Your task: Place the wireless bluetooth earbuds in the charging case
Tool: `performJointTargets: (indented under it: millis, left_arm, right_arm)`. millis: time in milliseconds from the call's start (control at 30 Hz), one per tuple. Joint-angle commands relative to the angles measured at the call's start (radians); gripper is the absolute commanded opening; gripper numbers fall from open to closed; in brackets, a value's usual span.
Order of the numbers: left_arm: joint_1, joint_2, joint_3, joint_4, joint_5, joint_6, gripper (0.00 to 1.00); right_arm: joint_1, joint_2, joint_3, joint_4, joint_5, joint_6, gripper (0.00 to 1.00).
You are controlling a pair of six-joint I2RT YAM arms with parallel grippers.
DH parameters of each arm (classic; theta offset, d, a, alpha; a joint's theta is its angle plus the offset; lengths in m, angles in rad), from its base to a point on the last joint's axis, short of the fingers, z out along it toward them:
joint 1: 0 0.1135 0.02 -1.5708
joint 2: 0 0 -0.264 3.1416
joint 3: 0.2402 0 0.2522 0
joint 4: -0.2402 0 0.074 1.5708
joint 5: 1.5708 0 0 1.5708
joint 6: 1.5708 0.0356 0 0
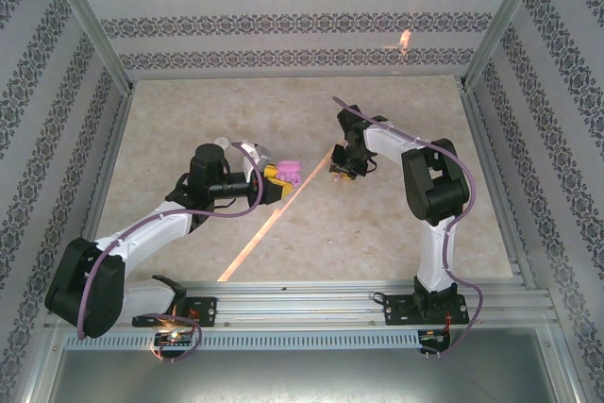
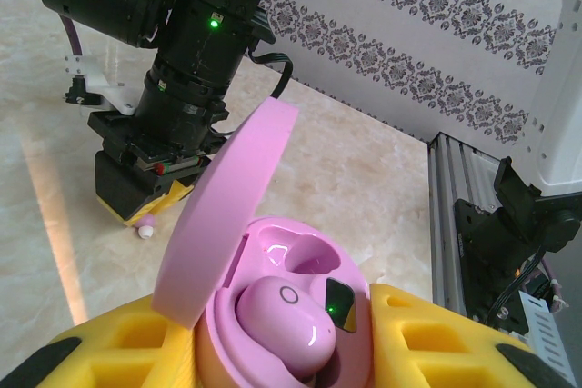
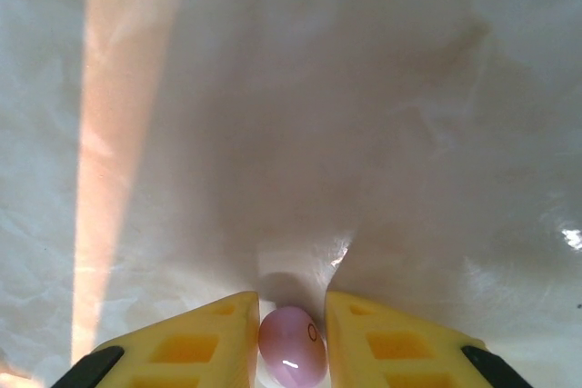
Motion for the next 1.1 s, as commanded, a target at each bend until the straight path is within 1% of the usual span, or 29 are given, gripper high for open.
performJointTargets:
  millis: [0, 67, 233, 467, 667, 800, 900, 1067]
  left_arm:
    - [0.008, 0.003, 0.008, -0.005, 0.013, 0.02, 0.23]
    - [0.008, 0.001, 0.008, -0.005, 0.014, 0.02, 0.23]
    - [0.008, -0.003, 0.003, -0.005, 0.013, 0.02, 0.23]
    - [0.008, -0.003, 0.008, -0.003, 0.012, 0.019, 0.23]
    - [0.008, -0.002, 0.012, 0.012, 0.016, 0.014, 0.23]
    - [0.008, 0.001, 0.022, 0.02, 0.018, 0.014, 0.23]
    - [0.008, 0.013, 0.034, 0.026, 0.017, 0.008, 0.23]
    - [0.008, 0.04, 0.045, 0.076, 0.011, -0.03, 0.22]
  right_arm:
    - [0.012, 0.007, -0.018, -0.031, 0.003, -0.016, 0.26]
    - [0.014, 0.008, -0.015, -0.034, 0.008, -0.019, 0.25]
    - [0.017, -0.016, -0.013, -0.048, 0.032, -0.033, 0.19]
    - [0.017, -0.093, -0.012, -0.09, 0.066, -0.062, 0.18]
    - [0.029, -0.22, -0.01, -0.155, 0.106, -0.087, 0.18]
    - [0.056, -0.328, -0.005, -0.201, 0.128, -0.096, 0.18]
    - [0.091, -0.414, -0.002, -0.235, 0.158, -0.094, 0.18]
    - [0.176, -0.562, -0.018, -0.252, 0.246, -0.069, 0.17]
